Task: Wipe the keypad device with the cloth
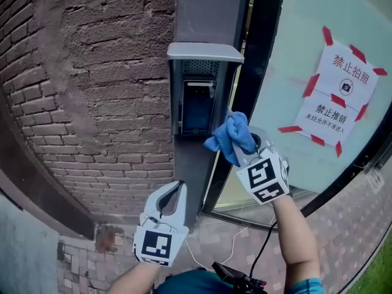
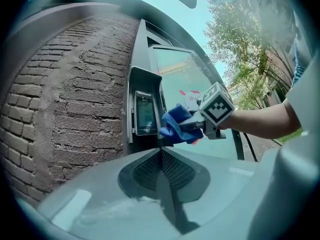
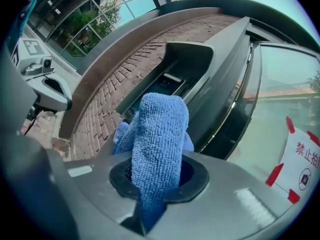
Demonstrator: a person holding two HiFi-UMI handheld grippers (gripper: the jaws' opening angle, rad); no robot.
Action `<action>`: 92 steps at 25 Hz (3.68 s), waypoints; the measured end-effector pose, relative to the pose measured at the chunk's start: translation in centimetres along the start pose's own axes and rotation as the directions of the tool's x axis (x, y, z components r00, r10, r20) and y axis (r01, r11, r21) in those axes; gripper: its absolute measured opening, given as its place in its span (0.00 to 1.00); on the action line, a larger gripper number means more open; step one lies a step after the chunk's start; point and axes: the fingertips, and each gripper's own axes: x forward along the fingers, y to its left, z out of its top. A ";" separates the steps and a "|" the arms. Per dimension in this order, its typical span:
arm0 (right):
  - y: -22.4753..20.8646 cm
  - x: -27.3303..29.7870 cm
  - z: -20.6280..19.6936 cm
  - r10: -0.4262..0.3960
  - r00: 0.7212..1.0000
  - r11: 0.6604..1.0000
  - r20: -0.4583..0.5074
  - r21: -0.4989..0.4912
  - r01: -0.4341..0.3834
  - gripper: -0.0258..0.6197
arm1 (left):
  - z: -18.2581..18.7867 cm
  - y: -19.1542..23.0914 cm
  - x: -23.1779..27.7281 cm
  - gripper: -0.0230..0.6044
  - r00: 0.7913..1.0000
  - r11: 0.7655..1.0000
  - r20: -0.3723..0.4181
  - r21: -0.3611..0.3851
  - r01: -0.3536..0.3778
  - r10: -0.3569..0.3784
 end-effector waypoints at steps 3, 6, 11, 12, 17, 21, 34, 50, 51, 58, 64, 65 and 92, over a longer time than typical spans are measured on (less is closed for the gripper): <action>1.6 0.0 -1.8 0.041 0.998 0.999 -0.053 -0.018 -0.042 0.11 | -0.3 -0.1 -0.2 0.02 1.000 1.000 -0.006 -0.001 -0.005 0.005; 0.1 -2.0 0.7 -0.055 0.998 0.997 0.022 -0.057 0.056 0.11 | -0.6 0.2 -0.6 0.02 1.000 1.000 -0.014 -0.004 -0.018 0.018; -4.2 -5.2 10.2 -0.225 0.948 0.960 0.223 -0.113 0.255 0.11 | -0.9 1.0 -1.0 0.02 0.999 0.999 -0.012 -0.012 -0.034 0.034; -4.7 -5.5 11.8 -0.239 0.938 0.951 0.252 -0.134 0.278 0.11 | -0.9 1.1 -1.2 0.02 0.999 0.999 -0.010 -0.015 -0.037 0.037; -6.4 -4.7 16.1 -0.262 0.924 0.920 0.279 -0.216 0.326 0.11 | -0.8 1.5 -2.1 0.02 0.998 0.998 -0.007 -0.018 -0.056 0.056; -5.8 -3.2 15.7 -0.255 0.936 0.913 0.243 -0.258 0.316 0.11 | -0.6 2.0 -2.7 0.02 0.998 0.998 0.001 -0.021 -0.067 0.067; 2.8 -0.2 5.5 -0.079 0.997 0.958 0.023 -0.274 0.082 0.11 | -1.4 0.3 -1.6 0.02 1.000 1.000 -0.019 -0.029 -0.007 0.006; -1.0 -2.2 19.2 -0.098 0.950 0.966 0.297 -0.203 0.163 0.12 | -0.9 3.0 -3.3 0.02 0.996 0.996 -0.007 -0.011 -0.085 0.085; -1.3 -1.9 20.0 -0.103 0.947 0.962 0.305 -0.210 0.172 0.11 | -0.8 3.4 -3.6 0.02 0.995 0.995 -0.003 -0.009 -0.098 0.098; 1.1 0.6 18.8 -0.061 0.962 0.957 0.266 -0.257 0.132 0.11 | -0.8 5.1 -5.1 0.02 0.989 0.989 0.002 0.001 -0.148 0.148; 4.0 1.7 15.6 -0.008 0.979 0.960 0.203 -0.273 0.064 0.11 | -1.3 4.8 -4.6 0.02 0.992 0.992 -0.007 0.001 -0.129 0.129; 4.6 1.9 15.0 0.001 0.982 0.960 0.188 -0.277 0.052 0.11 | -1.4 4.6 -4.5 0.02 0.992 0.992 -0.008 0.000 -0.124 0.124; 1.2 2.0 24.7 -0.212 0.953 0.869 0.216 -0.404 0.285 0.11 | -2.5 6.2 -6.8 0.02 0.988 0.987 -0.025 -0.040 -0.154 0.153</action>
